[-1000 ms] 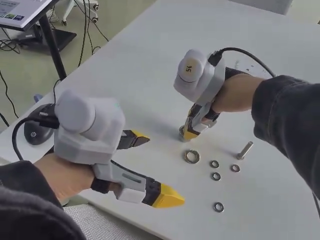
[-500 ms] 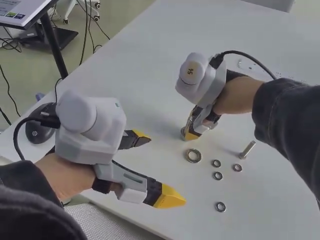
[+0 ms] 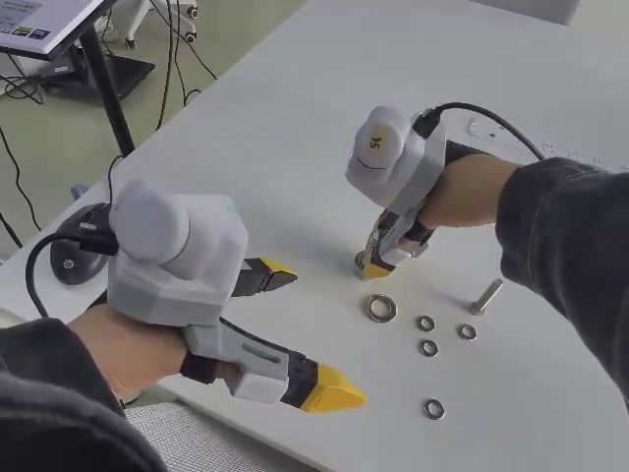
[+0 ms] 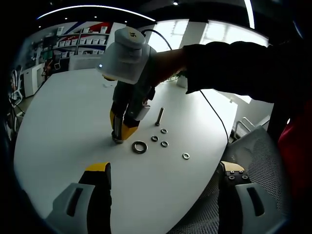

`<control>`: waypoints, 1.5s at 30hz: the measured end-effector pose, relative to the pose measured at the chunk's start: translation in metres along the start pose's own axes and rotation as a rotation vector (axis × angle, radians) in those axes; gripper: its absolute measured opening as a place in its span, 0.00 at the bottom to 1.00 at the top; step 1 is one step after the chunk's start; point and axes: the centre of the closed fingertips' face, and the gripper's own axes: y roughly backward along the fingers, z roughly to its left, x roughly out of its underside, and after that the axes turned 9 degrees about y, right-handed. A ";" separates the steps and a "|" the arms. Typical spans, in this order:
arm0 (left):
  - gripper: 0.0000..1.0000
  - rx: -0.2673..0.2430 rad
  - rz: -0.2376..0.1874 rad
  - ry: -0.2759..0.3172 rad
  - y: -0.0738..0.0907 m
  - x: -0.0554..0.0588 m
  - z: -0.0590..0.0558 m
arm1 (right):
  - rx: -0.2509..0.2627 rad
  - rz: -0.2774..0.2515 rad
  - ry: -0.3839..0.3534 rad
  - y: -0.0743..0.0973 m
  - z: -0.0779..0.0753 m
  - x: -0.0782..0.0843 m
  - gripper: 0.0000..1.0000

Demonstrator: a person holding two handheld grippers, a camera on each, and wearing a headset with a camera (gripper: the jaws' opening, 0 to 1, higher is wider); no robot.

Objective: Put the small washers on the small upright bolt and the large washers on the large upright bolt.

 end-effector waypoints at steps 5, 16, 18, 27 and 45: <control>0.91 0.001 0.001 0.000 0.000 0.000 0.000 | -0.002 -0.008 -0.013 0.002 0.003 0.001 0.31; 0.91 -0.001 0.001 -0.005 0.001 0.001 0.000 | 0.013 -0.025 -0.032 0.007 0.000 -0.001 0.37; 0.91 -0.001 -0.001 -0.004 0.001 0.000 0.000 | 0.014 -0.030 -0.039 0.009 0.001 0.000 0.38; 0.91 -0.001 0.002 -0.007 0.001 0.001 0.000 | 0.016 -0.032 -0.052 0.016 0.007 0.005 0.40; 0.91 0.004 -0.003 -0.016 0.000 -0.001 -0.003 | 0.006 -0.026 -0.097 0.020 0.024 0.021 0.40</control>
